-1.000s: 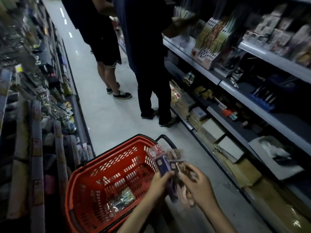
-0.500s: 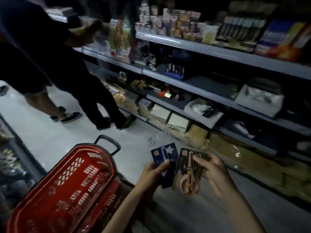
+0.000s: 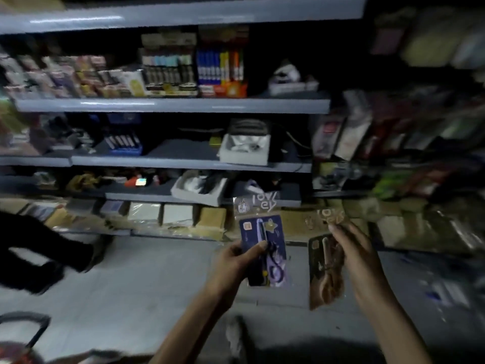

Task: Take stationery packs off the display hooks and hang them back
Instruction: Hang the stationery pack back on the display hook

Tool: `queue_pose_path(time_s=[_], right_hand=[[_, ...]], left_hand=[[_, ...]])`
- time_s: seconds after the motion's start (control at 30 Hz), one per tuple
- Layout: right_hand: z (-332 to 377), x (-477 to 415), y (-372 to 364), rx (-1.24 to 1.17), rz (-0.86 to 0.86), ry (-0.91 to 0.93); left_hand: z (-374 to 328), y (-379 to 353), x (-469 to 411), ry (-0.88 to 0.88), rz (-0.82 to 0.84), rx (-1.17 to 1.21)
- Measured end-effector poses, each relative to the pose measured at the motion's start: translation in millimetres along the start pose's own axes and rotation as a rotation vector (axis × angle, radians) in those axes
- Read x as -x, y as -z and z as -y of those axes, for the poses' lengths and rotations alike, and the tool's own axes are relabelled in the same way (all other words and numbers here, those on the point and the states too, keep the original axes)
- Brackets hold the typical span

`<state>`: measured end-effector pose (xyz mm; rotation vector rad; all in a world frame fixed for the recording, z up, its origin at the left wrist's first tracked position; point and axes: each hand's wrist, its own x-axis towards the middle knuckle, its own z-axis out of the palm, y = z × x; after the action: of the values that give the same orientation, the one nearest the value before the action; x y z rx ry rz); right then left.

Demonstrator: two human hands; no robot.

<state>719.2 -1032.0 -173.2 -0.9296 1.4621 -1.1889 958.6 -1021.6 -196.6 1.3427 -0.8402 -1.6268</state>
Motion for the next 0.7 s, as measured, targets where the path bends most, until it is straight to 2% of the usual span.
queue_pose_path(time_s=[0.1,0.33,0.7], right_hand=[[15.0,-20.5,37.3,0.014,-0.027,0.043],[55.9,-101.4,118.9,0.198,-0.243,0.246],[126.8,-200.9,276.7,0.234,-0.531,0.328]], left_hand=[[-12.8,-50.0,-33.4,-0.018,0.118,-0.050],[-56.7,-171.8,-124.0,-0.135,0.301,-0.074],[-115.1,-358.2,-226.0,-0.215,0.505,-0.065]])
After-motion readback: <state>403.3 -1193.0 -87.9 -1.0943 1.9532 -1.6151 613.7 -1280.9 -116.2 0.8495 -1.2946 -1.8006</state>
